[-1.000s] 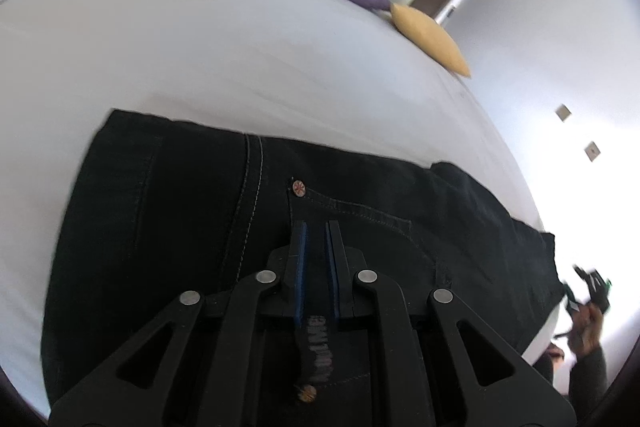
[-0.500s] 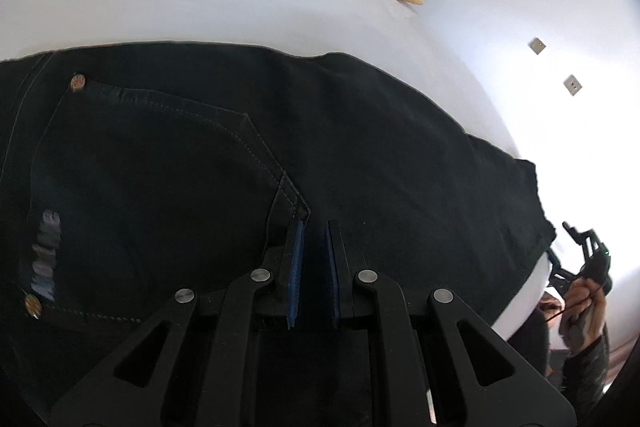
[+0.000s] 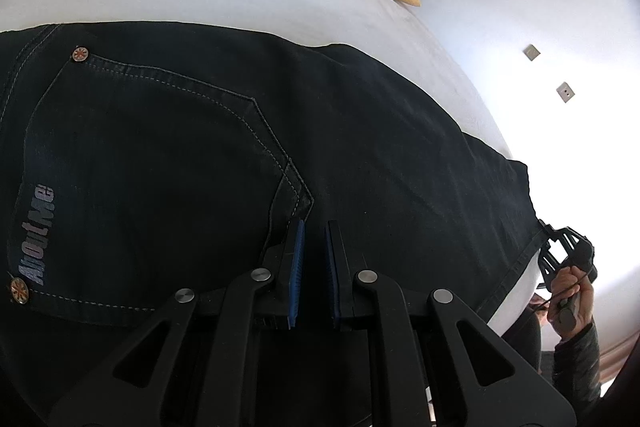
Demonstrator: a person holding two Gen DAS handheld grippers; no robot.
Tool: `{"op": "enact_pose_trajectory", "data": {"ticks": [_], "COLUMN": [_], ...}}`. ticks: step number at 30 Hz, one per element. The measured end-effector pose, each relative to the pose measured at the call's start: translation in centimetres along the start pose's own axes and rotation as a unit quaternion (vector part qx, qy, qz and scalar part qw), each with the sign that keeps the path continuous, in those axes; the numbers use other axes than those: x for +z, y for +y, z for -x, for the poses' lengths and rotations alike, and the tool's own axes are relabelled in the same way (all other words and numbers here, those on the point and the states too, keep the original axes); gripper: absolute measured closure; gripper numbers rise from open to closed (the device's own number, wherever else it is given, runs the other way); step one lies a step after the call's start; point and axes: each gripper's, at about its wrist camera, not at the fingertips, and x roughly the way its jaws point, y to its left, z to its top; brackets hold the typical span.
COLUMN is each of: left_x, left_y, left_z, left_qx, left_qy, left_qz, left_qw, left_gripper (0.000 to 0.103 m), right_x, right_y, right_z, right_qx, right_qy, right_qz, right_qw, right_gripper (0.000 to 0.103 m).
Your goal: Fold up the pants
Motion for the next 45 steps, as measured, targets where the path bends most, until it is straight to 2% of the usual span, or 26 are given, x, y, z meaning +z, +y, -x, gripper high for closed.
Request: {"op": "enact_pose_trajectory", "data": {"ticks": [2, 4, 5, 6, 7, 8, 10, 11, 13, 14, 15, 17, 18, 20, 21, 22, 23, 24, 25, 27, 29, 34, 36, 40, 45], "left_x": [-0.1, 0.4, 0.5, 0.4, 0.3, 0.3, 0.4, 0.3, 0.3, 0.4, 0.4, 0.4, 0.5, 0.6, 0.6, 0.8, 0.9, 1.0, 1.2, 1.6, 2.5, 5.5, 6.5, 8.0, 8.8], "left_y": [0.1, 0.6, 0.6, 0.7, 0.7, 0.7, 0.9, 0.9, 1.0, 1.1, 1.3, 1.3, 1.3, 1.3, 1.2, 0.9, 0.5, -0.1, -1.0, -2.2, -3.7, -9.2, -11.6, -15.3, -17.9], "left_z": [0.1, 0.8, 0.9, 0.9, 0.8, 0.8, 0.9, 1.0, 1.1, 1.2, 1.3, 1.4, 1.5, 1.8, 1.8, 2.0, 2.2, 2.3, 2.4, 2.0, 0.5, -3.6, -5.5, -9.7, -13.3], "left_qx": [0.0, 0.0, 0.0, 0.0, -0.001, -0.002, -0.005, -0.006, -0.009, -0.01, -0.01, -0.01, -0.011, -0.016, -0.025, -0.041, -0.054, -0.057, -0.05, -0.061, -0.087, -0.134, -0.143, -0.155, -0.163], "left_qy": [0.0, 0.0, 0.0, -0.001, -0.001, -0.002, -0.003, -0.004, -0.007, -0.009, -0.009, -0.009, -0.009, -0.008, -0.007, -0.008, -0.01, -0.014, -0.018, -0.009, 0.023, 0.085, 0.109, 0.159, 0.195], "left_qz": [0.0, 0.002, 0.002, 0.003, 0.004, 0.005, 0.008, 0.01, 0.016, 0.019, 0.022, 0.03, 0.034, 0.046, 0.052, 0.056, 0.056, 0.054, 0.05, 0.048, 0.05, 0.024, 0.009, -0.004, -0.003], "left_qw": [1.0, 1.0, 1.0, 1.0, 1.0, 1.0, 0.9999, 0.9999, 0.9998, 0.9997, 0.9997, 0.9995, 0.9993, 0.9988, 0.9983, 0.9975, 0.9969, 0.9968, 0.9973, 0.997, 0.9947, 0.987, 0.9837, 0.9751, 0.9672], "left_gripper": [0.093, 0.093, 0.093, 0.093, 0.093, 0.093, 0.093, 0.093, 0.093, 0.093, 0.093, 0.092, 0.092, 0.085, 0.071, 0.045, 0.033, 0.014, 0.006, 0.005, 0.005, 0.005, 0.005, 0.005, 0.005], "right_x": [-0.4, -1.7, -2.3, -4.0, -5.2, -7.1, -11.7, -14.4, -20.4, -21.8, -23.5, -24.9, -25.2, -25.6, -25.7, -25.8, -26.0, -26.1, -26.2, -26.5, -26.7, -26.9, -26.9, -27.0, -27.2], "right_y": [1.3, 4.3, 5.4, 7.7, 8.8, 10.4, 13.2, 14.1, 14.7, 14.5, 13.9, 12.8, 12.3, 12.2, 12.2, 12.2, 12.3, 12.3, 12.2, 12.3, 12.1, 12.5, 12.7, 13.1, 12.8], "right_z": [0.1, 0.0, -0.1, -0.5, -0.8, -1.3, -2.4, -2.9, -4.8, -5.4, -6.6, -8.2, -8.6, -8.5, -8.5, -8.6, -8.6, -8.5, -8.5, -8.4, -8.3, -7.3, -6.7, -5.5, -4.7], "right_qx": [-0.019, -0.051, -0.062, -0.084, -0.094, -0.107, -0.134, -0.148, -0.18, -0.191, -0.21, -0.237, -0.244, -0.243, -0.243, -0.244, -0.243, -0.243, -0.243, -0.244, -0.242, -0.228, -0.22, -0.204, -0.193], "right_qy": [-0.006, -0.007, -0.007, -0.005, -0.002, 0.002, 0.005, 0.004, 0.01, 0.015, 0.023, 0.026, 0.022, 0.013, 0.011, 0.009, 0.007, 0.005, 0.002, -0.003, -0.007, -0.014, -0.021, -0.034, -0.031], "right_qz": [0.032, 0.114, 0.151, 0.219, 0.256, 0.31, 0.425, 0.486, 0.602, 0.625, 0.653, 0.677, 0.686, 0.698, 0.702, 0.705, 0.709, 0.711, 0.713, 0.718, 0.718, 0.705, 0.704, 0.709, 0.716], "right_qw": [0.999, 0.992, 0.987, 0.972, 0.962, 0.945, 0.895, 0.861, 0.778, 0.757, 0.727, 0.696, 0.685, 0.674, 0.669, 0.666, 0.662, 0.66, 0.658, 0.652, 0.653, 0.671, 0.675, 0.674, 0.67], "right_gripper": [0.092, 0.092, 0.092, 0.092, 0.092, 0.092, 0.092, 0.092, 0.092, 0.092, 0.092, 0.092, 0.092, 0.092, 0.092, 0.092, 0.092, 0.092, 0.092, 0.092, 0.092, 0.092, 0.092, 0.092, 0.092]}}
